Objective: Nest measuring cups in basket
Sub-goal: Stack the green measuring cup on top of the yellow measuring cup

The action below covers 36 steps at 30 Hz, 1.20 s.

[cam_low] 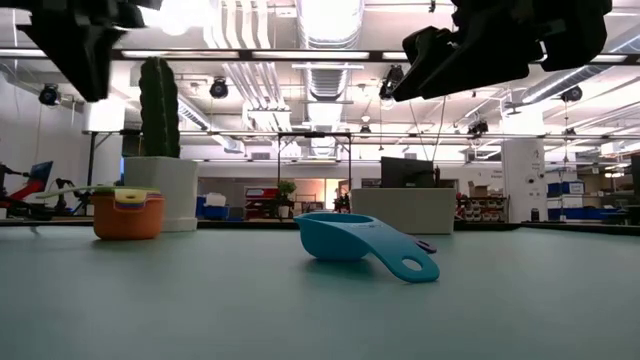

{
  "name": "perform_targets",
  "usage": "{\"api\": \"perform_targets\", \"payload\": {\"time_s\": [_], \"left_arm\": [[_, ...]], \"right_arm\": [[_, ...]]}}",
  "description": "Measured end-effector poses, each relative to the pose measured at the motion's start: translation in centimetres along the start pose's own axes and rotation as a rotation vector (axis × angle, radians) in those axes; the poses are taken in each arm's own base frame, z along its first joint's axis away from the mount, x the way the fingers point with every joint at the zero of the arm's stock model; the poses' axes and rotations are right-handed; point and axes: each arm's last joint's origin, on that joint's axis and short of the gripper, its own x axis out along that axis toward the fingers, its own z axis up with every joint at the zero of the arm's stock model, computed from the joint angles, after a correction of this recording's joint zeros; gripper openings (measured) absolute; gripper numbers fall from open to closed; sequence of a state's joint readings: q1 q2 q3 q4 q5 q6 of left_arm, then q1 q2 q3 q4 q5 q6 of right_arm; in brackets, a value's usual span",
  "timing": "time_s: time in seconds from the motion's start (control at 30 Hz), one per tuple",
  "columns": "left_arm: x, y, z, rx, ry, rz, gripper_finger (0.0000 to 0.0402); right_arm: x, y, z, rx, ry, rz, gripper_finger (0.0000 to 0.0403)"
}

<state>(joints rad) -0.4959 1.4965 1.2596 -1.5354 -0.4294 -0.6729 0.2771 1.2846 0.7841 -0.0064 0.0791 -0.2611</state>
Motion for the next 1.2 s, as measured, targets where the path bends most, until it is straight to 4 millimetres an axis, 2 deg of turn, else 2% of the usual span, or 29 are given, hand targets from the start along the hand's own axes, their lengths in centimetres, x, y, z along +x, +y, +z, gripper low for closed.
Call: {"api": "perform_targets", "payload": {"time_s": [0.07, 0.17, 0.37, 0.53, 0.8, 1.03, 1.2], "left_arm": [[-0.2, 0.7, -1.6, -0.102, -0.037, -0.023, 0.0014], [0.4, 1.3, -3.9, -0.232, -0.086, -0.063, 0.0009], [3.9, 2.1, -7.2, -0.4, -0.054, -0.041, 0.0001], [6.2, 2.0, -8.7, -0.472, -0.021, -0.025, 0.0], [7.6, 1.9, -8.8, -0.639, 0.0, -0.013, 0.0], [8.1, 2.0, -8.2, -0.872, -0.023, 0.019, 0.0], [8.7, 1.9, -7.4, -0.928, -0.014, 0.083, 0.0]], "right_arm": [[0.0, 0.0, 0.0, 0.0, -0.001, 0.0, 0.0189], [0.0, 0.0, 0.0, 0.007, -0.002, 0.0, 0.0189], [0.0, 0.0, 0.1, 0.047, -0.012, -0.003, 0.0189], [0.0, -0.1, 0.3, 0.076, -0.025, -0.008, 0.0189], [-0.3, -0.7, 1.6, 0.065, -0.054, -0.07, 0.0183], [-0.5, -1.0, 2.4, 0.013, -0.075, -0.08, 0.0144], [-0.6, -1.1, 2.5, -0.011, -0.076, -0.081, 0.0113]]}}
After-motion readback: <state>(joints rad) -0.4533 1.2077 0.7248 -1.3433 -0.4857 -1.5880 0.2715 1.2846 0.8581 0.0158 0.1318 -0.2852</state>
